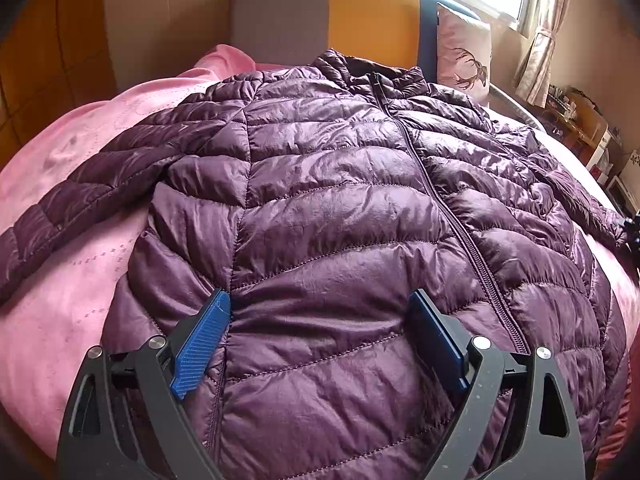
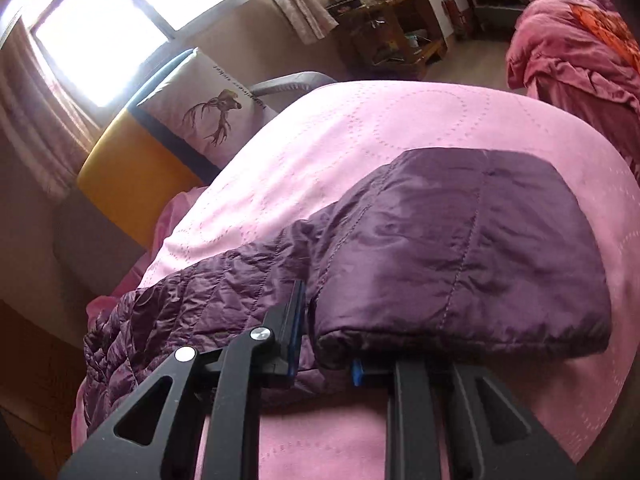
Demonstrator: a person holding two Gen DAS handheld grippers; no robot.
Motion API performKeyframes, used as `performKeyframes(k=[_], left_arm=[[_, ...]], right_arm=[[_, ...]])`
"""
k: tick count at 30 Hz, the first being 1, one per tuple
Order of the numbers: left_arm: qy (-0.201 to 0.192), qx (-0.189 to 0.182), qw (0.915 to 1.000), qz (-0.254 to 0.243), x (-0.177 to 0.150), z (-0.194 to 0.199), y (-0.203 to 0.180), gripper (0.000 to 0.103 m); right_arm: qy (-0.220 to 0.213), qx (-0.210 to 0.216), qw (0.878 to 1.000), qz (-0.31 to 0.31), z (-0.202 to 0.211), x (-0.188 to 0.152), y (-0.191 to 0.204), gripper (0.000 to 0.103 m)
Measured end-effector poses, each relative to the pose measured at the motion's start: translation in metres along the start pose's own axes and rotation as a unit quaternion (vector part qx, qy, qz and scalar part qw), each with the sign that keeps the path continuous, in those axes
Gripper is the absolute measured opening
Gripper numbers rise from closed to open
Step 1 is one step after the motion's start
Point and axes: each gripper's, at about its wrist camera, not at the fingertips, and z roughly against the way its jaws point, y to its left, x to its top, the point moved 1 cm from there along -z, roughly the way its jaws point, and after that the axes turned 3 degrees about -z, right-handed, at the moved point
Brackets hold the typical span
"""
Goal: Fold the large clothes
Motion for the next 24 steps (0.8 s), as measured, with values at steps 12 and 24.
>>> performKeyframes(k=[12, 24], left_arm=[[-0.006, -0.013, 0.9998, 0.011, -0.003, -0.003, 0.003, 0.092], [-0.004, -0.024, 0.9997, 0.009, -0.004, -0.007, 0.003, 0.097]], right_arm=[[0.062, 0.068, 0.963, 0.253, -0.031, -0.079, 0.18, 0.014], [0.134, 0.13, 0.862, 0.472, -0.044, -0.244, 0.304, 0.073]])
